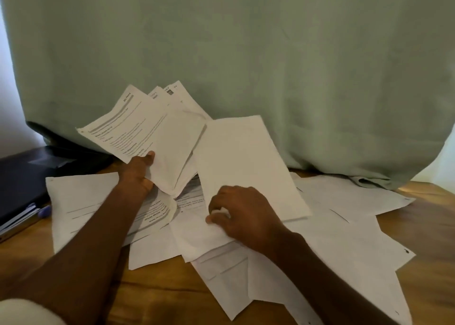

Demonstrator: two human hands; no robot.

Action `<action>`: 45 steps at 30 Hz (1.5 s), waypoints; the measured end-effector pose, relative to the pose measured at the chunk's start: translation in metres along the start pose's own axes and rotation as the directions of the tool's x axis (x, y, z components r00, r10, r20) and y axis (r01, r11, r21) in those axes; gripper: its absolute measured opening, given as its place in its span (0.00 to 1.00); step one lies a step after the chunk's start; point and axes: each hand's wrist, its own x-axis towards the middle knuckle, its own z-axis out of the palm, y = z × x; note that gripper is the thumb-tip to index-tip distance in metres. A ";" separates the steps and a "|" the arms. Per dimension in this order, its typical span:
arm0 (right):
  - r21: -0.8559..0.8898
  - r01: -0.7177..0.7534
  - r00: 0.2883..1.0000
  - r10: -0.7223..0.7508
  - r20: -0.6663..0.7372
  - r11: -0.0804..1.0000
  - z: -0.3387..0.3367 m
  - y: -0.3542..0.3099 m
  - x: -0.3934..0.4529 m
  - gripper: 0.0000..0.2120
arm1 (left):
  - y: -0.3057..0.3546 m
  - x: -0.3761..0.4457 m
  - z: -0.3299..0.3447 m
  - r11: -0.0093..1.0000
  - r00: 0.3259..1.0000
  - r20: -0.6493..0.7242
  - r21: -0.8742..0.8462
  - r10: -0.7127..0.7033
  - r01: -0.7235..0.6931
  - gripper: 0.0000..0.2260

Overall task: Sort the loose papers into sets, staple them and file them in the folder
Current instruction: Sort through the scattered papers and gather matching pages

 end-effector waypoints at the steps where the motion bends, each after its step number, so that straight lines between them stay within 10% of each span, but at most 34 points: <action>1: 0.026 -0.029 0.999 0.028 0.037 0.999 0.004 0.001 -0.001 0.10 | -0.001 -0.001 0.001 1.000 1.000 -0.014 -0.002 0.010 -0.010 0.21; 5: 0.056 -0.122 0.989 0.116 0.096 0.991 0.008 0.003 -0.003 0.10 | -0.002 -0.002 0.000 0.999 0.999 -0.039 -0.036 0.005 -0.006 0.21; 8: 0.207 -0.253 0.913 0.304 -0.271 0.945 -0.006 0.010 0.002 0.09 | -0.002 0.000 -0.002 1.000 0.997 -0.070 -0.018 0.011 -0.013 0.19; 11: 0.514 -0.309 0.479 0.597 -0.643 0.800 -0.032 0.042 0.003 0.04 | -0.004 0.002 -0.001 0.999 0.997 -0.073 -0.012 0.034 -0.035 0.15; 14: 0.782 -0.309 0.043 0.830 -0.557 0.541 -0.052 0.091 -0.014 0.03 | -0.006 0.007 -0.001 0.999 0.997 -0.060 -0.002 0.037 -0.037 0.14; 18: 0.902 -0.300 -0.169 0.913 -0.370 0.310 -0.055 0.128 -0.039 0.09 | -0.009 0.012 -0.003 0.999 0.999 -0.048 0.039 0.024 -0.022 0.15; 36: 0.911 -0.302 -0.096 0.942 -0.322 0.281 -0.042 0.127 -0.036 0.11 | -0.015 0.006 0.005 0.999 0.999 -0.015 0.031 -0.033 0.034 0.20; 38: 0.966 -0.178 0.005 0.982 -0.188 0.186 -0.046 0.124 -0.035 0.16 | -0.015 0.005 0.006 0.999 1.000 -0.001 0.042 -0.023 0.023 0.19; 42: 0.962 0.016 0.422 0.874 0.242 -0.274 -0.056 0.111 -0.029 0.16 | -0.014 0.004 0.009 0.998 0.999 0.044 0.060 0.002 -0.004 0.20; 45: 0.870 0.114 0.564 0.752 0.341 -0.480 -0.055 0.100 -0.024 0.20 | -0.010 0.002 0.009 0.999 0.996 0.090 0.052 0.009 -0.014 0.20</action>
